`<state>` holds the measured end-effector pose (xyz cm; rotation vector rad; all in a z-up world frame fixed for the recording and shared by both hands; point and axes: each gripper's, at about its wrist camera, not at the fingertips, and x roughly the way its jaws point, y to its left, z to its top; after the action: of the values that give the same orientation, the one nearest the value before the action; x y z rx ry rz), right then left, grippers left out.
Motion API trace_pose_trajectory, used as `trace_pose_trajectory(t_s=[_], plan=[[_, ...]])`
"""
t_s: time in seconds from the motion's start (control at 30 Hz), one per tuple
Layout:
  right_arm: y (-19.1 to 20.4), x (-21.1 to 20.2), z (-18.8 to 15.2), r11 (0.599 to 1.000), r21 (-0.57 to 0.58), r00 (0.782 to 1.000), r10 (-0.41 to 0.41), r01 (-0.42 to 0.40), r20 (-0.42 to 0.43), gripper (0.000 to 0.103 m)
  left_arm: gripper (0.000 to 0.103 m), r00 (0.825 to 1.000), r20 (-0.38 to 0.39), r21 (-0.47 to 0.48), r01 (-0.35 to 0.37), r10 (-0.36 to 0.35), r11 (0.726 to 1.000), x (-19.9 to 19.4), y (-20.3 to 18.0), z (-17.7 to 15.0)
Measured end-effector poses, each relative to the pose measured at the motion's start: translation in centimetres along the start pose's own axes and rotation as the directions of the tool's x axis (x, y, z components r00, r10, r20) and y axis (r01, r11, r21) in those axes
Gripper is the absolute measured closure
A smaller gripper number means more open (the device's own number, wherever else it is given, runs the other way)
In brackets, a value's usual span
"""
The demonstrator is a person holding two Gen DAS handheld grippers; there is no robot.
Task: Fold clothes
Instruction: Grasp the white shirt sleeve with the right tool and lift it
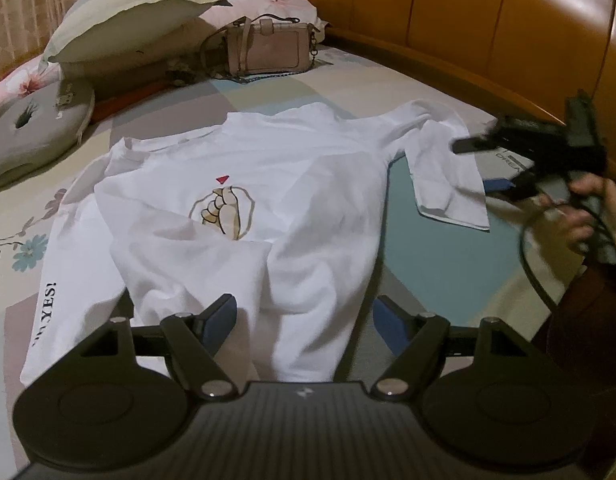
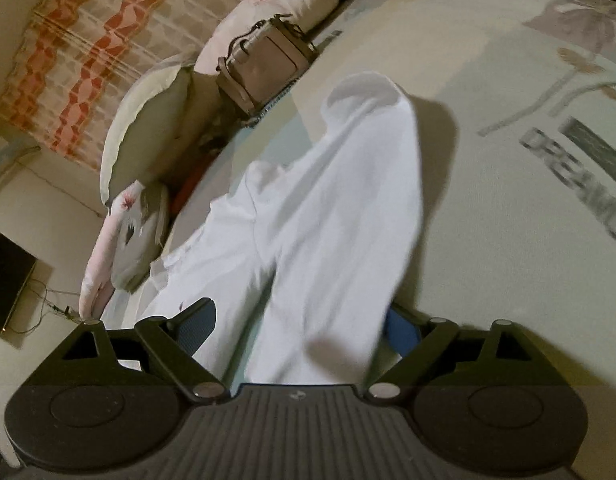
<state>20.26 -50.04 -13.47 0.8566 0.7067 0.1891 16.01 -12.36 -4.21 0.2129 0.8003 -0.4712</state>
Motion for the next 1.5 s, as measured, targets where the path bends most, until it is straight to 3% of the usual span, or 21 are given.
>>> trace_pose_trajectory(t_s=[0.07, 0.23, 0.37, 0.4, 0.47, 0.57, 0.6, 0.7, 0.83, 0.97, 1.03, 1.07, 1.13, 1.17, 1.2, 1.23, 1.33, 1.5], plan=[[-0.3, 0.1, -0.2, 0.999, 0.027, 1.000, 0.023, -0.023, 0.014, 0.011, 0.027, 1.000, -0.001, -0.001, 0.003, -0.003, 1.000, 0.1, 0.0, -0.1], [-0.2, -2.2, -4.3, 0.992, 0.007, 0.992, 0.127, -0.127, 0.014, 0.011, 0.026, 1.000, 0.010, -0.011, 0.014, -0.013, 1.000, 0.4, 0.2, -0.3], [1.3, -1.4, -5.7, 0.995, -0.079, 0.995, 0.070, -0.065, 0.064, 0.012, 0.026, 0.999, 0.013, -0.033, 0.036, -0.035, 0.999, 0.5, 0.2, -0.2], [1.5, -1.1, -5.6, 0.995, -0.082, 0.995, 0.054, -0.048, 0.081, 0.016, 0.026, 0.999, 0.016, -0.035, 0.039, -0.039, 0.999, 0.3, 0.1, -0.3], [1.2, -0.1, -4.7, 0.999, -0.039, 0.993, 0.023, -0.019, 0.119, 0.032, 0.026, 0.999, 0.024, -0.037, 0.042, -0.041, 0.998, -0.1, 0.2, -0.5], [-0.4, 0.5, -4.3, 0.998, 0.063, 0.988, -0.035, 0.026, 0.153, 0.083, 0.026, 0.999, 0.032, -0.054, 0.033, -0.031, 0.998, -0.6, 0.7, -0.6], [-1.0, 0.4, -4.3, 0.996, 0.089, 0.987, -0.037, 0.023, 0.156, 0.095, 0.026, 0.999, 0.033, -0.060, 0.027, -0.025, 0.998, -0.6, 1.0, -0.7], [-1.5, 0.1, -4.2, 0.996, 0.083, 0.989, -0.033, 0.021, 0.141, 0.095, 0.026, 0.999, 0.029, -0.077, 0.021, -0.019, 0.997, -0.6, 1.9, -0.6], [0.6, -0.1, -2.8, 0.991, -0.005, 0.986, -0.133, 0.134, 0.102, 0.093, 0.026, 0.999, 0.043, -0.088, 0.022, -0.018, 0.996, -1.0, 2.9, -0.5], [2.2, -1.8, -0.2, 0.945, -0.124, 0.946, -0.280, 0.301, 0.160, 0.093, 0.026, 0.998, 0.054, -0.098, 0.048, -0.043, 0.994, -1.7, 4.2, -0.3], [1.9, -2.2, 0.9, 0.921, -0.144, 0.928, -0.341, 0.361, 0.147, 0.091, 0.026, 0.997, 0.056, -0.099, 0.056, -0.050, 0.994, -2.1, 5.2, -0.1], [1.7, -2.2, 1.4, 0.910, -0.153, 0.921, -0.367, 0.384, 0.129, 0.088, 0.026, 0.997, 0.058, -0.099, 0.054, -0.049, 0.994, -2.4, 5.7, 0.1], [1.3, -2.3, 2.1, 0.890, -0.173, 0.906, -0.411, 0.422, 0.099, 0.073, 0.026, 0.997, 0.060, -0.106, 0.045, -0.039, 0.993, -2.9, 7.1, 0.5], [1.3, -2.4, 1.9, 0.885, -0.182, 0.903, -0.419, 0.429, 0.094, 0.072, 0.026, 0.998, 0.058, -0.111, 0.041, -0.035, 0.993, -3.2, 7.8, 0.7], [1.3, -2.5, 1.7, 0.880, -0.191, 0.900, -0.425, 0.435, 0.092, 0.066, 0.026, 0.998, 0.058, -0.120, 0.039, -0.032, 0.992, -3.5, 8.6, 0.9], [1.5, -2.8, 1.3, 0.875, -0.197, 0.897, -0.432, 0.442, 0.094, 0.052, 0.026, 0.998, 0.058, -0.129, 0.037, -0.030, 0.991, -3.8, 9.5, 1.1], [2.4, -3.8, -0.3, 0.850, -0.198, 0.873, -0.472, 0.488, 0.123, 0.030, 0.026, 0.999, 0.053, -0.162, 0.018, -0.009, 0.987, -4.5, 12.5, 1.3], [4.2, -5.9, -3.9, 0.783, -0.222, 0.813, -0.547, 0.581, 0.201, 0.026, 0.031, 0.996, -0.004, -0.221, -0.088, 0.090, 0.971, -3.7, 18.0, 0.9]])
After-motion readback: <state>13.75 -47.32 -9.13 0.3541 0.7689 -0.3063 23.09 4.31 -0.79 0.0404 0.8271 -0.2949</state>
